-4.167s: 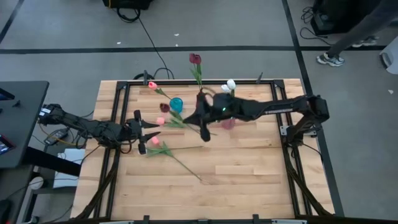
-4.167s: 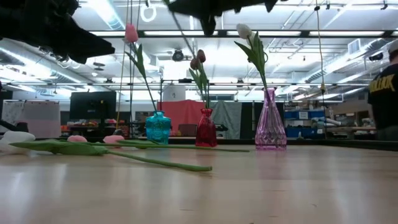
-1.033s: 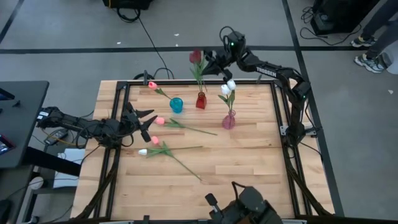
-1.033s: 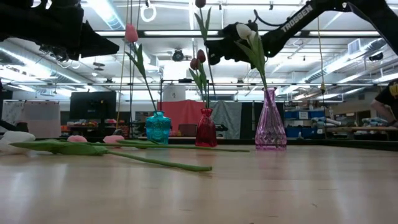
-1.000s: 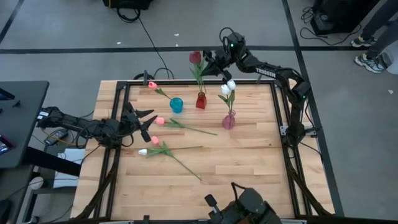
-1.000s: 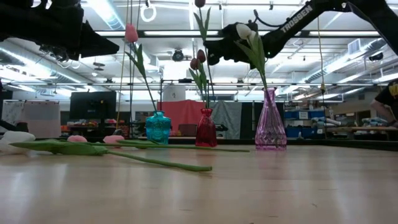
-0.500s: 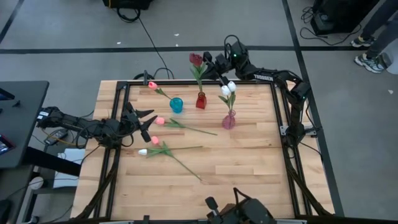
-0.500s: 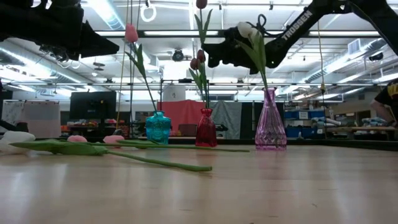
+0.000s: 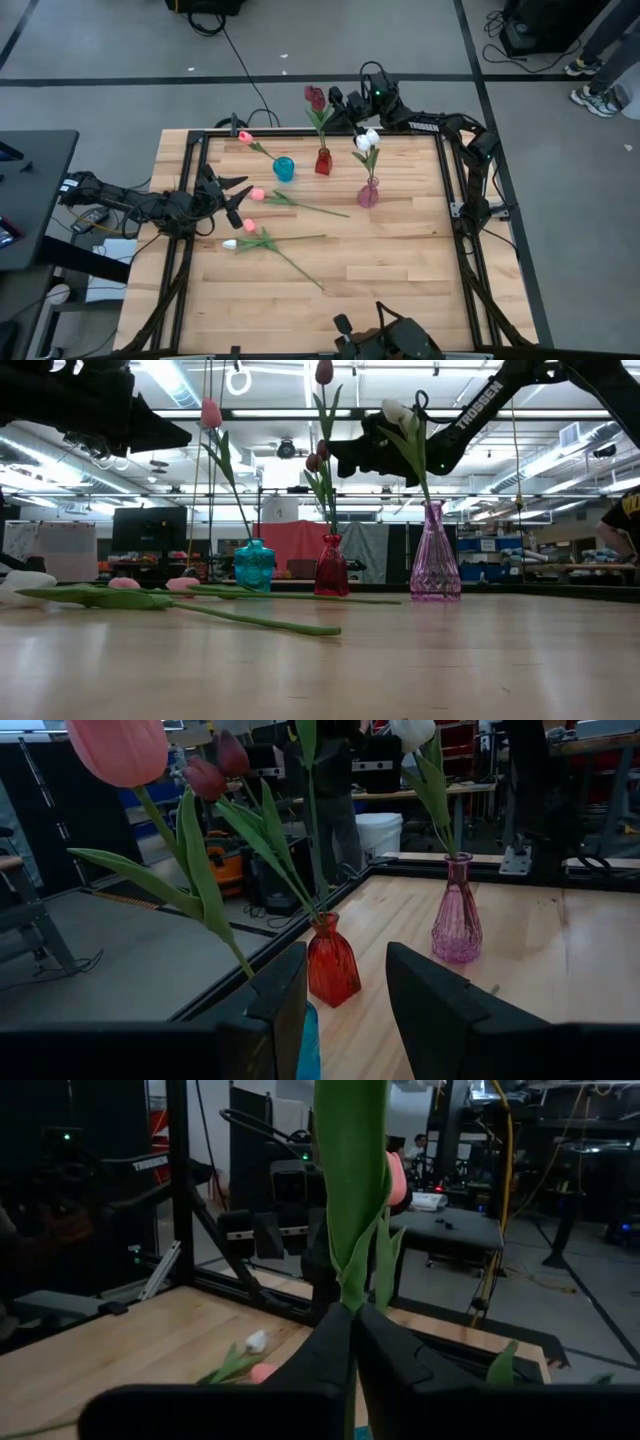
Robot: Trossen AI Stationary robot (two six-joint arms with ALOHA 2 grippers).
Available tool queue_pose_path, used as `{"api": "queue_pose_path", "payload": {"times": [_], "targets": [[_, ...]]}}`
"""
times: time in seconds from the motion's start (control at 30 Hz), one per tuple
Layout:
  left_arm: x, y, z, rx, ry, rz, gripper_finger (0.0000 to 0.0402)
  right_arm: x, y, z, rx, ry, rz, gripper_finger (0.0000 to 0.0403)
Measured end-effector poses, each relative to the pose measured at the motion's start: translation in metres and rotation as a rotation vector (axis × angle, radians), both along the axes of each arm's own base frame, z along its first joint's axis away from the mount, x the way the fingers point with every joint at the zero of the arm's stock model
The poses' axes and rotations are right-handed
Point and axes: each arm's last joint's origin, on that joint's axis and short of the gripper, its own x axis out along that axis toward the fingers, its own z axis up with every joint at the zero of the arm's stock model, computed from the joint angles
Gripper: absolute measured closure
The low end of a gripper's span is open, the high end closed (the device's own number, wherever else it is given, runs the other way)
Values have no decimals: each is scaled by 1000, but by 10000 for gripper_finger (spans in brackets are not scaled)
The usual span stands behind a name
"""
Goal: Sort flowers into vase by color
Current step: Put the red flower into the red vase, then put the white flower into the pink vase
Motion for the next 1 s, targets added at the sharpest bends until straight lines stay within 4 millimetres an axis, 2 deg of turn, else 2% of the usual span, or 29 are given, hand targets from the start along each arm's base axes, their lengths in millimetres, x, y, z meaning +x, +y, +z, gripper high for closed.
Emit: {"api": "queue_pose_path", "payload": {"times": [0.33,0.67,0.77,1.0], "targets": [[0,0,0,1,0,-1,257,-10,-12,-3,73,48,-40,310],[0,0,0,-1,-1,-1,257,-14,-17,3,69,38,-60,303],[0,0,0,-3,-2,-1,257,-21,-17,14,51,21,-67,302],[0,0,0,-4,-2,-4,257,-50,-11,67,-35,-71,-168,302]]}}
